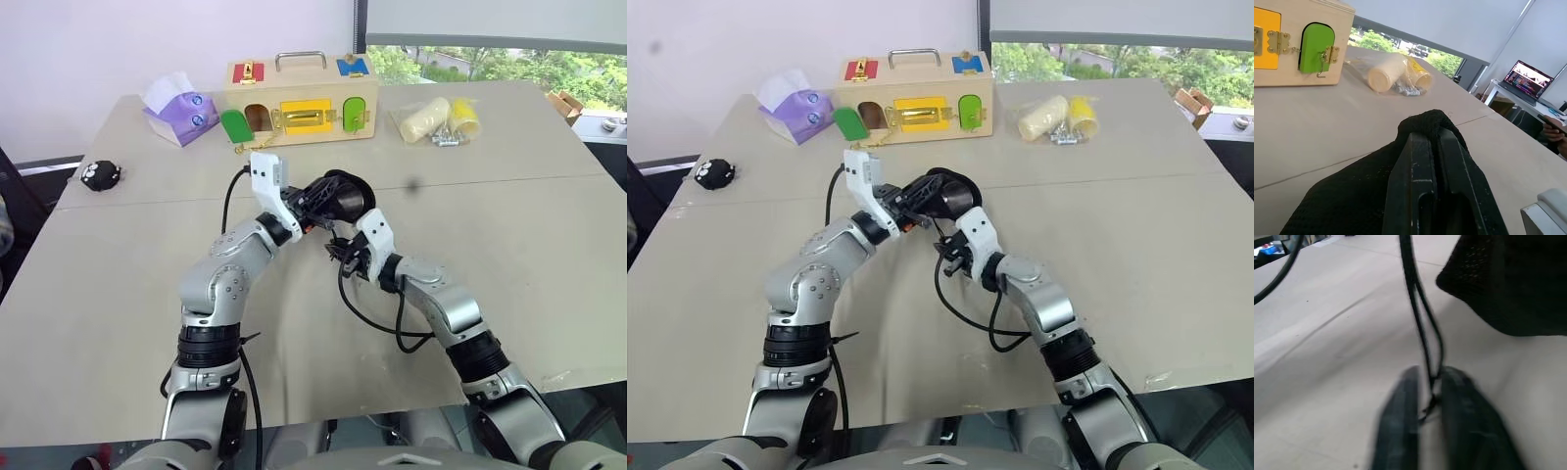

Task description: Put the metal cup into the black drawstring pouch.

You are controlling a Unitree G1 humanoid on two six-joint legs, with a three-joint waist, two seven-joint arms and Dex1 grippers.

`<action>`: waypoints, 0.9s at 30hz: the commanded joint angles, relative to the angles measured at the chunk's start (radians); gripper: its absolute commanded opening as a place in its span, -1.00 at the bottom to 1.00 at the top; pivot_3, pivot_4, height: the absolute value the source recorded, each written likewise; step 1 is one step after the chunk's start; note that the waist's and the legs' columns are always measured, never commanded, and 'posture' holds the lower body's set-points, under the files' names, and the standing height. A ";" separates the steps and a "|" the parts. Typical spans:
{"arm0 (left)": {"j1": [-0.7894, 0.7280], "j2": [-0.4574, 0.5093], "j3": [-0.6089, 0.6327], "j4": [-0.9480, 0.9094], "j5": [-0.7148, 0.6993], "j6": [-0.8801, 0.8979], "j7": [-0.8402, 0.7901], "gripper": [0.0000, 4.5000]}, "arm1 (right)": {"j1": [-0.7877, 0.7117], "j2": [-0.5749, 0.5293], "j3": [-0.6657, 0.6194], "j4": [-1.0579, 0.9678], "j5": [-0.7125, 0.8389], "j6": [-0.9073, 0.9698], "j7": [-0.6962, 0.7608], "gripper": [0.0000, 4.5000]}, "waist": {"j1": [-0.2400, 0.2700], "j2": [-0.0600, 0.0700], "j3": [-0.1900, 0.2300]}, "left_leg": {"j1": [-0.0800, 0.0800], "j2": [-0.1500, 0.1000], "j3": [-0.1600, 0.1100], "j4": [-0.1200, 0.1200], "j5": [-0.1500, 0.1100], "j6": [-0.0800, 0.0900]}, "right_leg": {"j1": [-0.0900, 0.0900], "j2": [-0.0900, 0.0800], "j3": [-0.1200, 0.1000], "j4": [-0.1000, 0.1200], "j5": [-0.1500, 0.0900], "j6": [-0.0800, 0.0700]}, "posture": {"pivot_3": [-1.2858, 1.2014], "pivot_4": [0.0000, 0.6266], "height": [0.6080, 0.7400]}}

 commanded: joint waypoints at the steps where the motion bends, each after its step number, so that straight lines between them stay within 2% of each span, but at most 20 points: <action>1: -0.002 -0.011 0.018 -0.041 -0.012 -0.027 0.009 -1.00 | -0.020 -0.006 -0.048 -0.028 -0.015 -0.041 -0.035 -0.99 | 0.000 0.000 0.000 | 0.000 0.000 0.000 0.000 0.000 0.000 | 0.000 0.000 0.000 0.000 0.000 0.000 | 0.03 -0.52 1.00; 4: 0.001 -0.015 0.028 -0.043 -0.023 -0.021 0.019 -1.00 | -0.034 -0.041 -0.079 -0.114 -0.020 -0.015 -0.049 -0.99 | 0.000 0.000 0.000 | 0.000 0.000 0.000 0.000 0.000 0.000 | 0.000 0.000 0.000 0.000 0.000 0.000 | 0.03 -0.52 1.00; 8: -0.004 -0.015 0.041 -0.030 -0.015 -0.031 0.036 -1.00 | -0.132 -0.202 -0.062 -0.182 -0.171 -0.044 -0.054 -0.99 | 0.001 0.000 0.000 | 0.000 -0.001 0.001 0.000 0.000 0.000 | 0.000 0.000 0.000 0.000 0.000 0.000 | 0.03 -0.52 1.00; 11: -0.010 -0.020 0.043 -0.033 -0.019 -0.038 0.034 -1.00 | -0.225 -0.273 -0.092 -0.178 -0.206 -0.081 -0.049 -0.99 | -0.001 0.000 0.000 | 0.000 -0.001 0.001 0.000 0.000 0.000 | 0.000 0.000 0.000 0.000 0.000 0.000 | 0.03 -0.52 1.00; 12: -0.012 -0.020 0.042 -0.037 -0.020 -0.039 0.031 -0.74 | -0.249 -0.289 -0.098 -0.174 -0.214 -0.102 -0.046 -1.00 | -0.002 0.000 0.000 | 0.000 0.000 0.001 0.000 0.000 0.000 | 0.000 0.000 0.000 0.000 0.000 0.000 | 0.03 -0.52 1.00; 13: -0.013 -0.020 0.039 -0.047 -0.029 -0.034 0.022 -0.61 | -0.288 -0.312 -0.102 -0.159 -0.237 -0.131 -0.050 -1.00 | -0.002 0.000 0.000 | 0.000 0.000 0.001 -0.001 0.000 0.000 | -0.001 0.000 0.000 0.000 0.000 0.000 | 0.03 -0.52 1.00; 15: -0.017 -0.010 0.016 -0.063 -0.014 -0.040 0.007 -0.18 | -0.356 -0.335 -0.114 -0.130 -0.268 -0.181 -0.071 -1.00 | -0.001 0.000 0.000 | 0.000 0.000 0.001 -0.001 0.000 0.000 | -0.001 0.000 0.000 0.000 0.000 0.000 | 0.03 -0.52 1.00; 18: -0.029 0.020 -0.039 -0.098 0.023 -0.063 -0.033 0.48 | -0.453 -0.324 -0.131 -0.102 -0.279 -0.266 -0.097 -1.00 | -0.001 0.000 0.000 | -0.001 0.000 0.002 -0.001 0.000 0.000 | -0.002 0.000 0.001 -0.001 0.000 0.000 | 0.03 -0.52 1.00; 23: -0.060 0.076 -0.105 -0.131 0.101 -0.146 -0.104 0.48 | -0.516 -0.250 -0.150 -0.101 -0.227 -0.320 -0.092 -1.00 | -0.001 0.000 0.000 | -0.002 0.000 0.002 -0.001 0.000 0.000 | -0.002 -0.001 0.002 -0.002 0.000 0.000 | 0.03 -0.52 1.00; 27: -0.138 0.078 -0.096 -0.111 0.156 -0.227 -0.086 0.48 | -0.526 -0.207 -0.133 -0.120 -0.200 -0.341 -0.058 -1.00 | 0.001 0.000 0.000 | -0.002 0.000 0.002 -0.001 0.000 0.000 | -0.002 -0.001 0.001 -0.002 0.000 0.000 | 0.03 -0.52 1.00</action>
